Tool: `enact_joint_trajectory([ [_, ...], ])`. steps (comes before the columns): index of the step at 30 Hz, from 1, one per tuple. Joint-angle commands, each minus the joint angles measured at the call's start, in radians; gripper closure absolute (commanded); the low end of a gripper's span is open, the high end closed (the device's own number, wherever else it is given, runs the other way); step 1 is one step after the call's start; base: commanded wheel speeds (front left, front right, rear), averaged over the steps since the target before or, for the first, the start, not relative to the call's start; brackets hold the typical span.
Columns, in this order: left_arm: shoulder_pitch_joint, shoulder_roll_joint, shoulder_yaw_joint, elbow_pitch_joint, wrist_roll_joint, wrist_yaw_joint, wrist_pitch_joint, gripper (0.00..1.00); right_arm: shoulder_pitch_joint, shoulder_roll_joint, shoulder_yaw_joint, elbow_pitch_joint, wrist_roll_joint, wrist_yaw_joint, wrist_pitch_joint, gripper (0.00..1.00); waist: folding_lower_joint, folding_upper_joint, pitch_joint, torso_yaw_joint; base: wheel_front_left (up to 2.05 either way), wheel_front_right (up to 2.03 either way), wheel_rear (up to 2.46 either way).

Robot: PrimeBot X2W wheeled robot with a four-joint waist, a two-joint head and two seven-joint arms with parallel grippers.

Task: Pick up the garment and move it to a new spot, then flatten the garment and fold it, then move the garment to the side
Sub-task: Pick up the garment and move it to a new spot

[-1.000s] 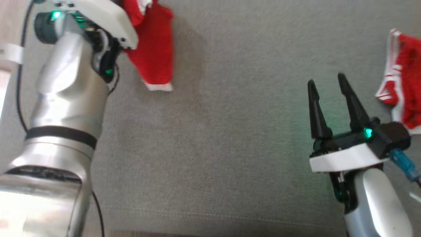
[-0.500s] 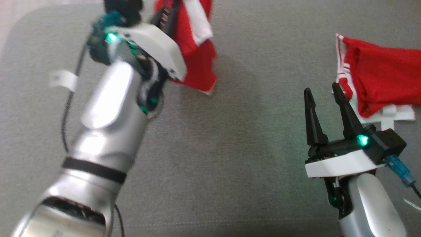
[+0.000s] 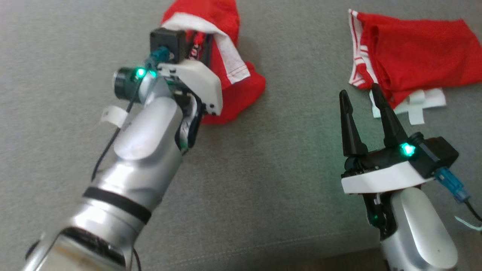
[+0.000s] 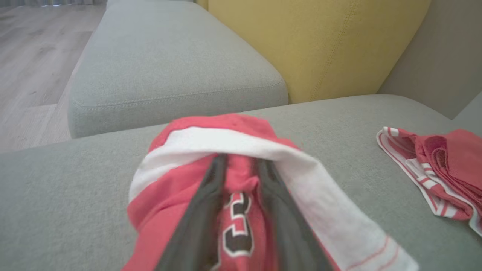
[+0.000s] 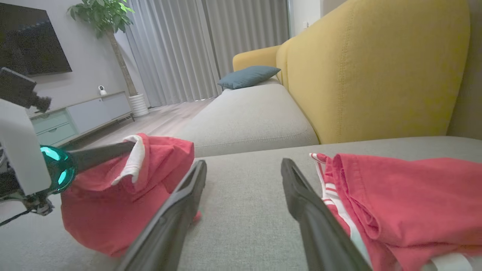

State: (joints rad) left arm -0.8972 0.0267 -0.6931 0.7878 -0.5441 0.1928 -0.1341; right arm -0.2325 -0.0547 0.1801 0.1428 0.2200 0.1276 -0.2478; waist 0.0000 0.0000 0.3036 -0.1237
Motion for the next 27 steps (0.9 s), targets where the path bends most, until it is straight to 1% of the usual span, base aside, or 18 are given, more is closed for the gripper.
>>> enact_joint_trajectory([
  [1, -0.064, 0.024, 0.024, -0.013, 0.007, 0.005, -0.019, 0.0, -0.023, 0.004, 0.023, -0.026, 0.007, 0.003, -0.01, 0.0, 0.0, 0.0, 0.018, -0.018, 0.0, 0.0, 0.0],
  [4, -0.091, 0.024, 0.025, 0.028, -0.001, 0.0, -0.056, 0.0, -0.024, 0.004, 0.021, -0.019, 0.01, 0.003, -0.012, 0.0, 0.0, 0.0, 0.023, -0.02, 0.0, 0.0, 0.0],
  [7, -0.11, 0.024, 0.031, 0.052, -0.004, -0.006, -0.091, 0.0, -0.021, 0.004, 0.008, -0.012, 0.008, 0.003, -0.013, 0.0, 0.0, 0.0, 0.017, -0.007, 0.0, 0.0, 0.0],
  [11, -0.121, 0.027, 0.045, 0.058, -0.006, -0.016, -0.116, 0.0, -0.019, 0.004, -0.002, -0.007, 0.0, 0.003, -0.014, 0.0, 0.0, 0.0, -0.002, 0.028, 0.0, 0.0, 0.0],
  [14, -0.112, 0.04, 0.064, 0.039, -0.003, -0.019, -0.124, 0.0, -0.011, 0.004, -0.017, -0.002, -0.01, 0.003, -0.014, 0.0, 0.0, 0.0, -0.026, 0.065, 0.0, 0.0, 0.0],
  [18, -0.052, 0.075, 0.104, -0.038, 0.007, -0.018, -0.127, 0.0, 0.01, 0.004, -0.043, 0.008, -0.023, 0.003, -0.014, 0.0, 0.0, 0.0, -0.064, 0.124, 0.0, 0.0, 0.0],
  [22, 0.069, 0.125, 0.138, -0.149, 0.035, -0.019, -0.127, 0.0, 0.032, 0.004, -0.063, 0.023, -0.04, 0.003, -0.013, 0.0, 0.0, 0.0, -0.107, 0.183, 0.0, 0.0, 0.0],
  [23, 0.069, 0.125, 0.138, -0.149, 0.035, -0.019, -0.127, 0.0, 0.032, 0.004, -0.063, 0.023, -0.04, 0.003, -0.013, 0.0, 0.0, 0.0, -0.107, 0.183, 0.0, 0.0, 0.0],
  [27, 0.24, 0.167, 0.188, -0.276, 0.045, -0.03, -0.127, 0.0, 0.054, 0.004, -0.076, 0.04, -0.051, 0.003, -0.007, 0.0, 0.0, 0.0, -0.153, 0.227, 0.0, 0.0, 0.0],
])
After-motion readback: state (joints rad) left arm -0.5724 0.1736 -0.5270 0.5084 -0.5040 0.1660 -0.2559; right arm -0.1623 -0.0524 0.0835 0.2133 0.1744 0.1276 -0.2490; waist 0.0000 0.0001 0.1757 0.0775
